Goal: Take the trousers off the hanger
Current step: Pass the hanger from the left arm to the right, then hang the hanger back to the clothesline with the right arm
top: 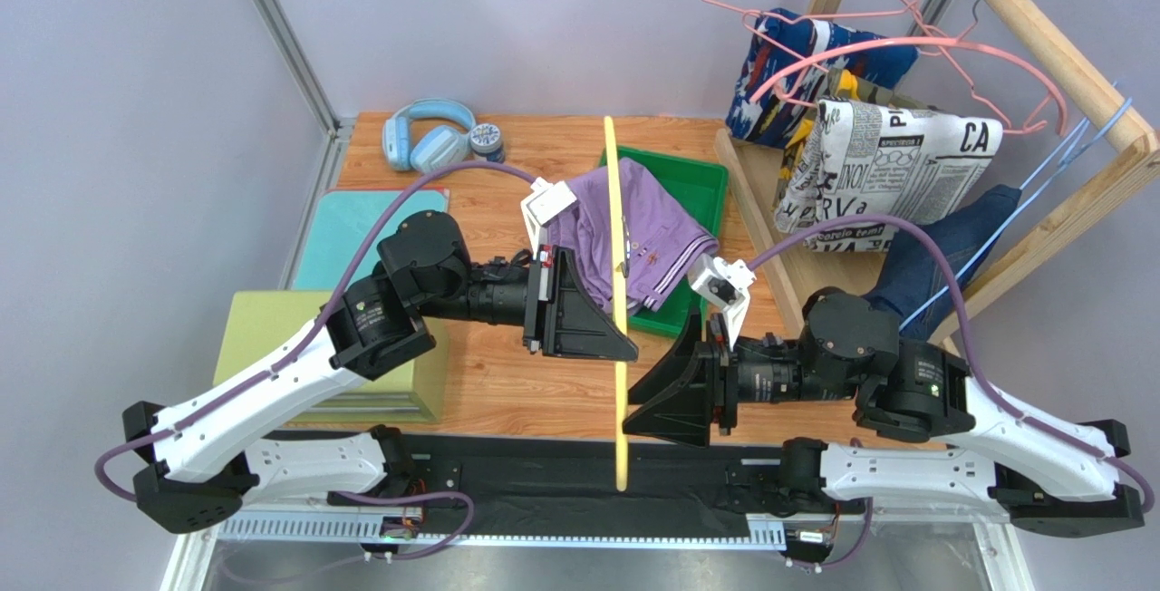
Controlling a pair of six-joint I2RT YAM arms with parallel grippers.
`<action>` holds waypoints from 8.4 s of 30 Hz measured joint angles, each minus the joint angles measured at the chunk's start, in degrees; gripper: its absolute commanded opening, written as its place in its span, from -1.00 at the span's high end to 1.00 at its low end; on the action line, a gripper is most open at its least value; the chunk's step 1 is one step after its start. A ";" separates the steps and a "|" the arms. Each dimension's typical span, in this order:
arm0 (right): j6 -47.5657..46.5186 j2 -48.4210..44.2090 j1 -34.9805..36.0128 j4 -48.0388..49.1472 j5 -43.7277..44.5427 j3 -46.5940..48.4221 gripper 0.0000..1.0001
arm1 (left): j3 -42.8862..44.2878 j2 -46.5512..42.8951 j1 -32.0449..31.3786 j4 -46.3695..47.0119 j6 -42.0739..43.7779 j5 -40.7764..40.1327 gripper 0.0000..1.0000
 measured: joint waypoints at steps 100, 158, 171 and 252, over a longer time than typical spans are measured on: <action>31.15 15.21 -73.26 9.90 16.39 15.45 1.00 | -3.52 -29.20 0.00 -32.41 6.25 -29.46 -0.24; 25.66 18.95 -76.37 -18.12 12.44 34.12 1.00 | -8.87 -29.94 0.00 -27.67 4.26 -24.90 -0.23; 18.43 14.08 -75.49 -20.00 -0.92 26.18 1.00 | -9.53 -30.18 0.00 -27.17 4.28 -24.57 -0.23; 39.50 10.47 -89.79 10.38 -4.90 12.79 0.99 | -12.11 -32.46 0.00 -26.10 2.19 -23.93 -0.22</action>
